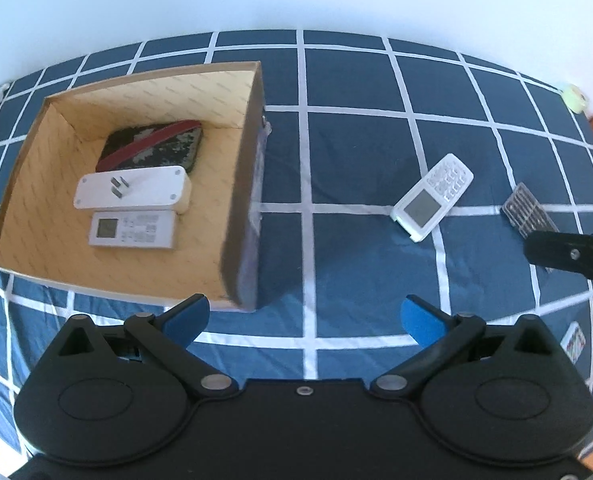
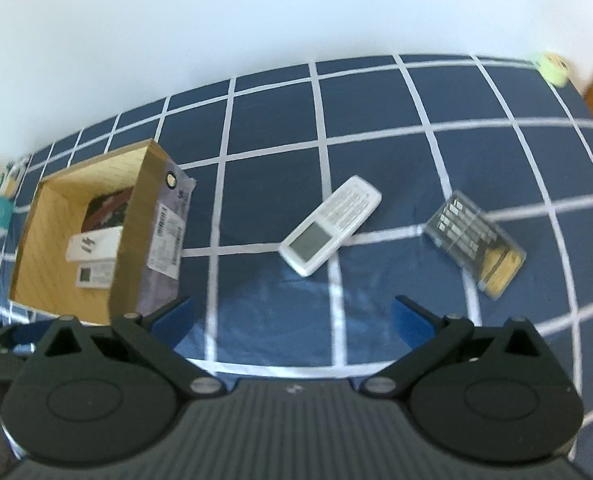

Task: Organize objects
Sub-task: 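Raise the right tool up and away from the box, then move the right tool toward the white cordless phone on the bed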

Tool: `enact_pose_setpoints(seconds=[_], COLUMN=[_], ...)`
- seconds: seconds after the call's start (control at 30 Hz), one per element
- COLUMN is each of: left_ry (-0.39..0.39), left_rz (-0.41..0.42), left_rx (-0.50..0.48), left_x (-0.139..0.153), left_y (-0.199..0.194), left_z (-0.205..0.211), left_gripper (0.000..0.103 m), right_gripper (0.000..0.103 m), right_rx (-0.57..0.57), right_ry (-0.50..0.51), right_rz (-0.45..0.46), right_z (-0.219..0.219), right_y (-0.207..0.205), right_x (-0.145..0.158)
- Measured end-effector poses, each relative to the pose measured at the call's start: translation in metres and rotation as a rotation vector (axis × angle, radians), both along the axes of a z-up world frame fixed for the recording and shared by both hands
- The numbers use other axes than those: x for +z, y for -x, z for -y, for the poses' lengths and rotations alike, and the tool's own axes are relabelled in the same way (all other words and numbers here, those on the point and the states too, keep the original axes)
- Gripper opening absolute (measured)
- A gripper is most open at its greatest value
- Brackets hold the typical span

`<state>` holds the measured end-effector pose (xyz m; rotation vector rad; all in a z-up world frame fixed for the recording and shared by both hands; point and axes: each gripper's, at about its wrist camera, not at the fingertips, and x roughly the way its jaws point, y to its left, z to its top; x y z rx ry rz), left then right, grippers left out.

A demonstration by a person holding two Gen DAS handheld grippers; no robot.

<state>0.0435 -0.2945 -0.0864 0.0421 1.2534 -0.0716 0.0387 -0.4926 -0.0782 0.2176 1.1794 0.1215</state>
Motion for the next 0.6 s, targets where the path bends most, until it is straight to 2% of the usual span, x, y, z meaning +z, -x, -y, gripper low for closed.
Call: enact_pose_setpoints(seconds=[0.33, 0.6], left_ry=[0.002, -0.009], left_rz=[-0.020, -0.061], left_rx=[0.125, 0.175], left_x=[-0.021, -0.037], left_y=[-0.014, -0.034], left_z=[0.036, 0.046], left_gripper=[0.103, 0.103], right_gripper=[0.103, 0.103], right_rx=[0.264, 0.389], right_ry=[0.071, 0.085], right_rz=[-0.014, -0.048], right_z=[0.034, 0.035], right_y=[-0.043, -0.088], right_x=[-0.013, -0.029])
